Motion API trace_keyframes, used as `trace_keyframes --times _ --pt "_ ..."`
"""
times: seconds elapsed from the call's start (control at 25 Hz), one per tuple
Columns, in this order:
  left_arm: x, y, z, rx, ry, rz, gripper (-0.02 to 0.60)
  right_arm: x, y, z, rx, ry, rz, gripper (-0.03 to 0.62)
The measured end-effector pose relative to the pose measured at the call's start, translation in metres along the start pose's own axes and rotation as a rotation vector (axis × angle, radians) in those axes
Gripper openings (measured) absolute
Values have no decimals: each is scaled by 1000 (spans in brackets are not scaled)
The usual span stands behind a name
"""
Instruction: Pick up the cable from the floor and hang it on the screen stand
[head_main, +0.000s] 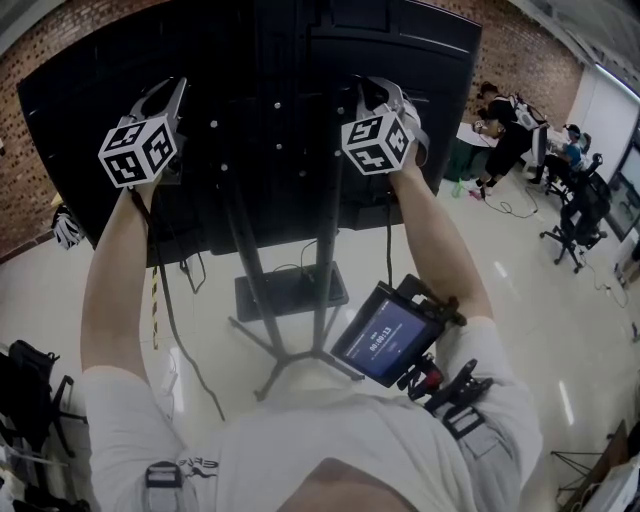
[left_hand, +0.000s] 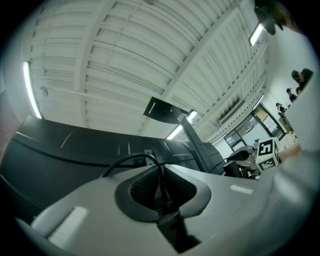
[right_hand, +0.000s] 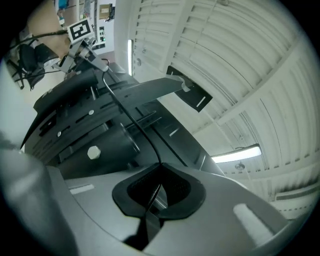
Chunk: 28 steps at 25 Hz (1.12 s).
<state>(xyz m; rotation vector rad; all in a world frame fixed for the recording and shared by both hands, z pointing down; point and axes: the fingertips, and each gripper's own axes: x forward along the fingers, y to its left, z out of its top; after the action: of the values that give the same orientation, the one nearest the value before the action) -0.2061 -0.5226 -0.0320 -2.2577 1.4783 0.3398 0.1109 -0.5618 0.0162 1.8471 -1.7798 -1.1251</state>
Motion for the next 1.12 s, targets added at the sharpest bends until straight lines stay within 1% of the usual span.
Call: trace_keyframes --times 0.16,0.24,0.56,0.76,0.92,1.12 --pt "0 -3 -4 33 19 -10 35 3 5 -7 -114 64 2 23" --pt "-1 -4 -8 46 27 -9 35 3 7 -9 -151 80 4 23" --pt "-5 -7 -20 95 50 -1 35 2 16 -17 -231 111 -3 23" --pt "-4 -10 -18 160 56 18 35 10 12 -15 -313 146 -12 23" --pt "-8 -13 -23 169 71 17 35 12 12 -16 -379 172 -19 23" --pt "-9 -16 -30 174 86 14 37 18 13 -19 -494 222 -10 23"
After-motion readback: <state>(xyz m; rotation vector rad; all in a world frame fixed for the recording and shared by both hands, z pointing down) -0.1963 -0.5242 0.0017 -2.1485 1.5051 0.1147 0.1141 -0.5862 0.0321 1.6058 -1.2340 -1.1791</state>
